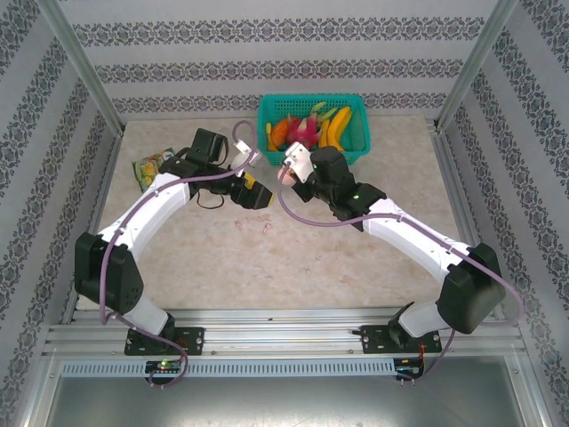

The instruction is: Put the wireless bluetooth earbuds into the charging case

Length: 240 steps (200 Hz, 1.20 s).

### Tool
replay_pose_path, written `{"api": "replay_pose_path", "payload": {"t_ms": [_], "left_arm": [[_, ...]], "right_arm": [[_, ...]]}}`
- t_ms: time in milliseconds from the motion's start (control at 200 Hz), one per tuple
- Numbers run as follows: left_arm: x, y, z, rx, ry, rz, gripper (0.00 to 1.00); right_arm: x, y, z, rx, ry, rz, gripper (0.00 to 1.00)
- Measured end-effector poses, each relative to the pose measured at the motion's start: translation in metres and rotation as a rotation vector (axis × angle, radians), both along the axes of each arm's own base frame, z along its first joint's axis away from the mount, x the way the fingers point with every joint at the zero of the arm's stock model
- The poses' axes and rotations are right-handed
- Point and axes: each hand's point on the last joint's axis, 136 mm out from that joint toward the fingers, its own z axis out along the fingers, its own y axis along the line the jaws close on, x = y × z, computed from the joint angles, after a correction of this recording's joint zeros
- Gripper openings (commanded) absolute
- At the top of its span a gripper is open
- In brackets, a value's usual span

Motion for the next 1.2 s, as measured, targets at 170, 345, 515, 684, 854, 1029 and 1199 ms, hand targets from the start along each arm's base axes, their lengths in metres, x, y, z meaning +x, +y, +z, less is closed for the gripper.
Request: {"api": "replay_pose_path", "payload": {"t_ms": [170,345,515,684,854,1029,1199], "left_arm": [[-0.007,-0.006,-0.006,-0.015,0.064,-0.073,0.89],[-0.011,-0.008,-0.009,-0.015,0.109,-0.108,0.84],[-0.011,-0.012,-0.003,-0.031,0.118,-0.137,0.78],[-0.012,-0.014,-0.004,-0.038,0.141,-0.151,0.75],[-0.011,-0.014,-0.010,-0.034,0.155,-0.150,0.70],[-0.010,-0.015,-0.011,-0.035,0.164,-0.147,0.62],[-0.010,-0.016,-0.013,-0.039,0.175,-0.150,0.59]], "right_arm": [[-0.013,0.001,-0.002,0.021,0.023,0.039,0.00],[-0.023,0.005,-0.006,0.048,0.050,0.072,0.00],[-0.032,0.014,-0.009,0.063,0.075,0.106,0.00],[-0.035,0.019,-0.010,0.076,0.088,0.122,0.00],[-0.040,0.025,-0.013,0.074,0.097,0.142,0.00],[-0.040,0.026,-0.018,0.071,0.108,0.142,0.00],[-0.039,0.026,-0.020,0.074,0.116,0.138,0.00]]}}
